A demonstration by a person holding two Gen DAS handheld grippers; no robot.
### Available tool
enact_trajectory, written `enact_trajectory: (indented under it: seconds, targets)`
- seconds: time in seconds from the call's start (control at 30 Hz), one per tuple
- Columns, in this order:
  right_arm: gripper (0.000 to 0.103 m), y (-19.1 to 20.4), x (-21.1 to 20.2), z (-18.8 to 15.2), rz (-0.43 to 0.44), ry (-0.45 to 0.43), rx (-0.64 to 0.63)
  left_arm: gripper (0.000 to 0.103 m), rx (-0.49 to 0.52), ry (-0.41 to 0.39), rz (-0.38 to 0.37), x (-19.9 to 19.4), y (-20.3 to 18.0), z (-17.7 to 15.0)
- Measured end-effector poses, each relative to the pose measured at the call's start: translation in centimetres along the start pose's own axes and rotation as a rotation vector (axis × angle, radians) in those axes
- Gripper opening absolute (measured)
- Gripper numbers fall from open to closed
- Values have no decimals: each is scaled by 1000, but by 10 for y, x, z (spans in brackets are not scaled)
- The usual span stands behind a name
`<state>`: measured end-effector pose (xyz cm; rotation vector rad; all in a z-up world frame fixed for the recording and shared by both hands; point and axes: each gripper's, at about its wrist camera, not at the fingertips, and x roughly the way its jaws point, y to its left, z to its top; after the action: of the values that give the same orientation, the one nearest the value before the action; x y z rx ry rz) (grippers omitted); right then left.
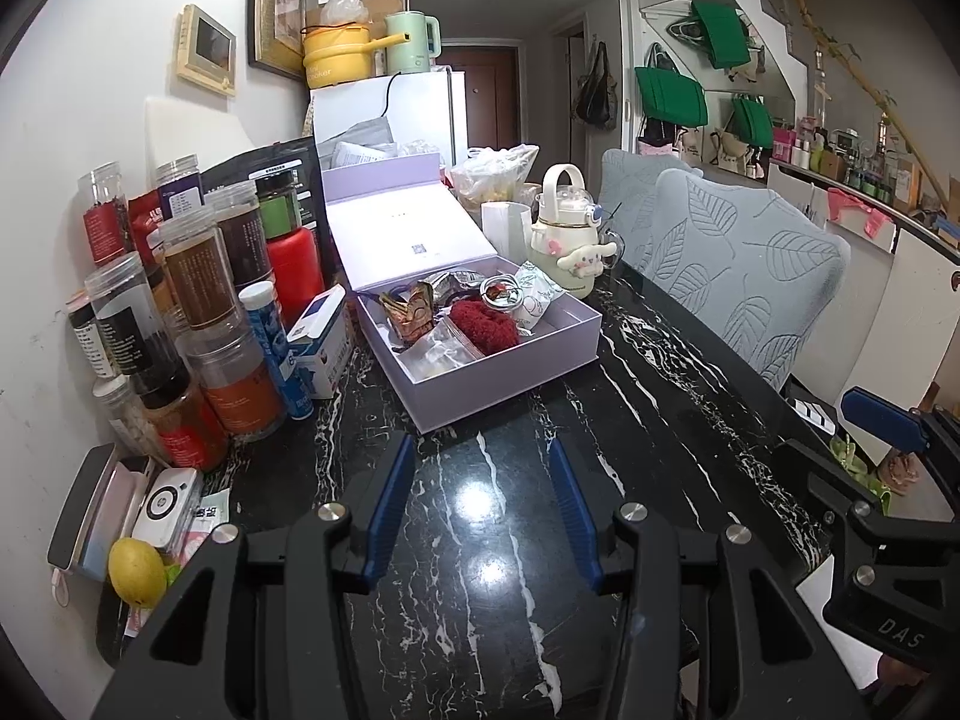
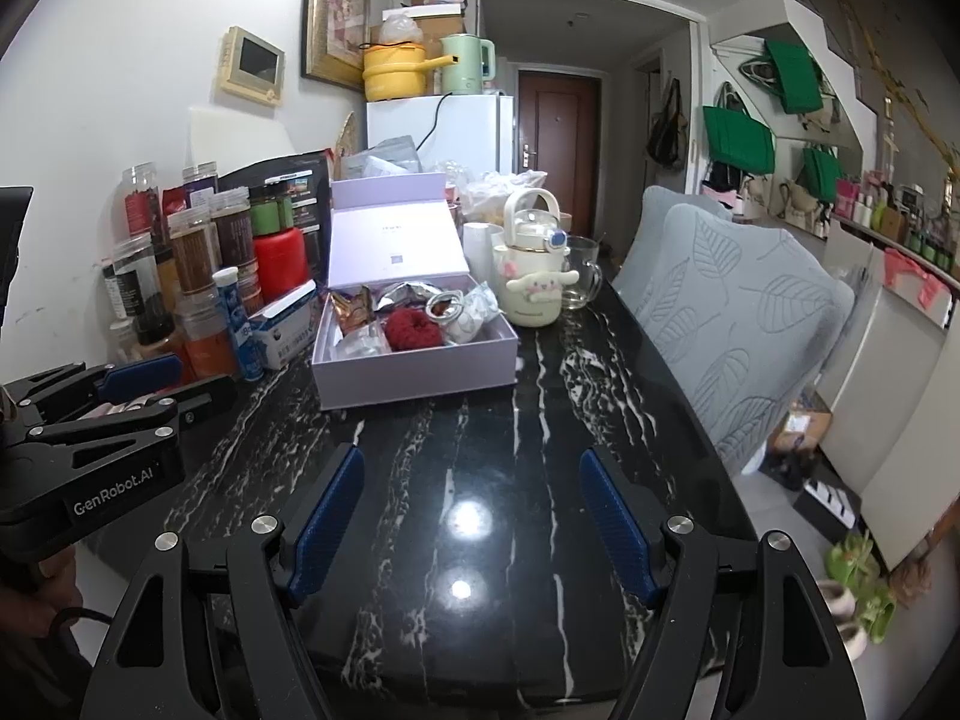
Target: Organize soft objects
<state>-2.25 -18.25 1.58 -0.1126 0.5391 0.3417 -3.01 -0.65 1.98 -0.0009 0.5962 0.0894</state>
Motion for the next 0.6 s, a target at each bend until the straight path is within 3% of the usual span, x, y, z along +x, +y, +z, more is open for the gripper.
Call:
enact_trajectory:
  seconds: [0.6]
  targets:
    - [75, 0, -1, -1, -6, 0, 1, 46, -3, -17, -9, -4, -1, 0]
